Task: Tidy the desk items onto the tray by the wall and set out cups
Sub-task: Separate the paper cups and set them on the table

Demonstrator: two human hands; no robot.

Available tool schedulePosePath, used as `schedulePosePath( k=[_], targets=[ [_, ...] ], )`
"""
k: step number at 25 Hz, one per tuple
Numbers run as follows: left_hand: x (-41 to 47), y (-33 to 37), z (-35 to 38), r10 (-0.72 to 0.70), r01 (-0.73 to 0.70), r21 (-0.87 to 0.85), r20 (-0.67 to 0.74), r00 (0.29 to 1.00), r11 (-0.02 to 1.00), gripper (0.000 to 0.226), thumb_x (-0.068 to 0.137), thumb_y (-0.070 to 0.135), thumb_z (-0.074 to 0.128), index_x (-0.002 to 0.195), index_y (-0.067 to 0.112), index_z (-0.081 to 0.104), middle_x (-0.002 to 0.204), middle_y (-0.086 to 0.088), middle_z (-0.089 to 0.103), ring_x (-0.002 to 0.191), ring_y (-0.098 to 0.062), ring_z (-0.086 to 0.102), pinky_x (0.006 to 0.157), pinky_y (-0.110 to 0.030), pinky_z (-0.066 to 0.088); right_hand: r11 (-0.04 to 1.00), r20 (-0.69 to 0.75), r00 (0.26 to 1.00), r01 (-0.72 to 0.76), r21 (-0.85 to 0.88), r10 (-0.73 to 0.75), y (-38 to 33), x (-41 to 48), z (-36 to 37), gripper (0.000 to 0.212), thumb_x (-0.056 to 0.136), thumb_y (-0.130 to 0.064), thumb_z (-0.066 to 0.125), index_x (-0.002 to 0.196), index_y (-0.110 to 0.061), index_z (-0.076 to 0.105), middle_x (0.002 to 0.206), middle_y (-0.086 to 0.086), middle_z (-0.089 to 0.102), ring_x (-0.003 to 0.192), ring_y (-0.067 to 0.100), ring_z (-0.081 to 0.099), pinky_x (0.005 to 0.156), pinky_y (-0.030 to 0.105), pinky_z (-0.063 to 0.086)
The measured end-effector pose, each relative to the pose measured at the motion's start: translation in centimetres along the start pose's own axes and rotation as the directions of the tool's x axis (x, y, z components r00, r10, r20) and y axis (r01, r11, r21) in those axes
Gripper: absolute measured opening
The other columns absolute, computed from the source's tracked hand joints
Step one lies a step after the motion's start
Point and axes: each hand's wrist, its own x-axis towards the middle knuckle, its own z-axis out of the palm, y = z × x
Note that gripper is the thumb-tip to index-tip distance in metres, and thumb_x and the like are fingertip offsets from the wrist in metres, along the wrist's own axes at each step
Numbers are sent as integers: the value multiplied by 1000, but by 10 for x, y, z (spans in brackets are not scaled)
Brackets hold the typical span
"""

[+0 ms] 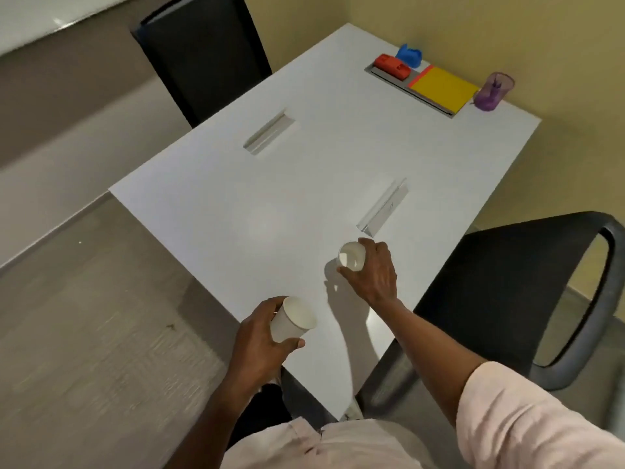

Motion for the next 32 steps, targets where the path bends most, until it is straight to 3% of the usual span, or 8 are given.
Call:
schedulePosePath(
  k=[7,14,19,22,26,29,32],
  targets=[
    [81,-9,-73,95,-119,111,204,974,987,81,73,22,100,143,26,60,139,6,68,123,-18,61,102,-42,60,987,-7,988,-153,-52,152,-32,24,20,82,79,-41,85,147,-18,45,130,11,48,129,32,49,95,44,52],
    [117,-21,-89,144,-177,96,280,949,979,80,73,22,100,142,26,59,136,8,68,121,-16,61,90,-23,53,971,-27,974,-227,-68,226,-37,42,28,82,79,-39,84,148,-18,44,129,10,48,128,33,50,96,43,51],
    [115,-25,-85,154,-209,129,345,926,969,79,73,24,100,141,29,59,135,10,67,121,-16,61,98,-40,61,964,-21,967,-255,-76,254,-34,45,35,84,80,-36,83,149,-17,40,131,11,48,129,34,49,98,46,51],
    [116,-26,-87,163,-222,133,353,921,966,79,73,26,100,140,30,59,134,12,67,120,-15,61,97,-40,61,963,-18,964,-265,-44,265,-32,40,35,94,76,-35,85,154,-19,35,131,10,48,128,34,49,97,45,52],
    [123,-28,-90,174,-227,106,368,914,968,76,72,27,99,137,32,60,128,16,67,116,-13,62,92,-35,58,967,-108,961,-256,2,255,-28,21,31,104,76,-42,87,159,-19,28,132,10,48,129,33,48,87,46,53],
    [125,-26,-91,178,-225,87,371,912,971,76,73,26,100,138,29,60,130,13,67,118,-15,62,94,-38,59,972,-240,942,-220,80,233,-37,-8,29,96,81,-43,83,158,-19,30,139,8,47,131,31,51,83,47,58],
    [123,-26,-97,198,-244,83,363,911,966,76,73,26,99,139,27,61,132,11,68,119,-17,62,96,-42,60,963,-301,930,-145,229,211,-69,-44,33,86,81,-40,87,150,-21,40,137,0,50,118,21,60,80,41,61]
  ],
)
